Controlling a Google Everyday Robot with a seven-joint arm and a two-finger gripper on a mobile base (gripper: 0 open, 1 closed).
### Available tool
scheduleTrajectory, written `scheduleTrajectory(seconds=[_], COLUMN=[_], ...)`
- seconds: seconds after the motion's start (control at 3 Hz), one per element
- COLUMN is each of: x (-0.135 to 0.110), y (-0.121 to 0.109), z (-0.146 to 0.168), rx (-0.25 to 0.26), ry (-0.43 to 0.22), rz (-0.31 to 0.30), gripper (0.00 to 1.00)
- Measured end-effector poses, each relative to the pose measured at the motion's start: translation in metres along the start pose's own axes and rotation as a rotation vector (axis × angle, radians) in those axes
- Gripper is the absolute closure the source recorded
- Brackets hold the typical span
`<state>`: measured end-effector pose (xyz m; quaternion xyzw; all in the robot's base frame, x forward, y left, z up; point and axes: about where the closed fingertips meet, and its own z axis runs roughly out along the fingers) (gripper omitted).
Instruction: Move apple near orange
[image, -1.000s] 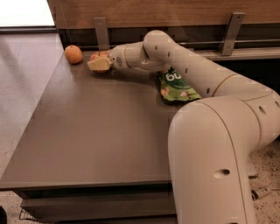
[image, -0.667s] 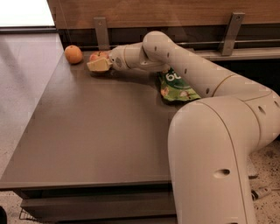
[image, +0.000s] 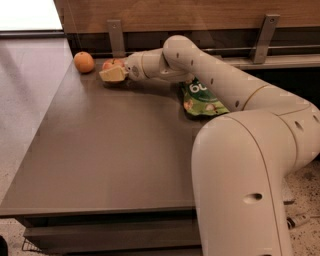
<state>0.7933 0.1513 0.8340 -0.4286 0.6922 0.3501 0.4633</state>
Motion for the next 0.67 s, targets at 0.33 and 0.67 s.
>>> scheduleTrajectory(seconds=[0.33,0.67], x=[-0.0002,-0.0002], y=[0.0000,0.0001], z=[-0.0001,0.0001], rx=[0.000,0.000], ry=[0.000,0.000], rz=[0.000,0.000], gripper=[0.13,0.00])
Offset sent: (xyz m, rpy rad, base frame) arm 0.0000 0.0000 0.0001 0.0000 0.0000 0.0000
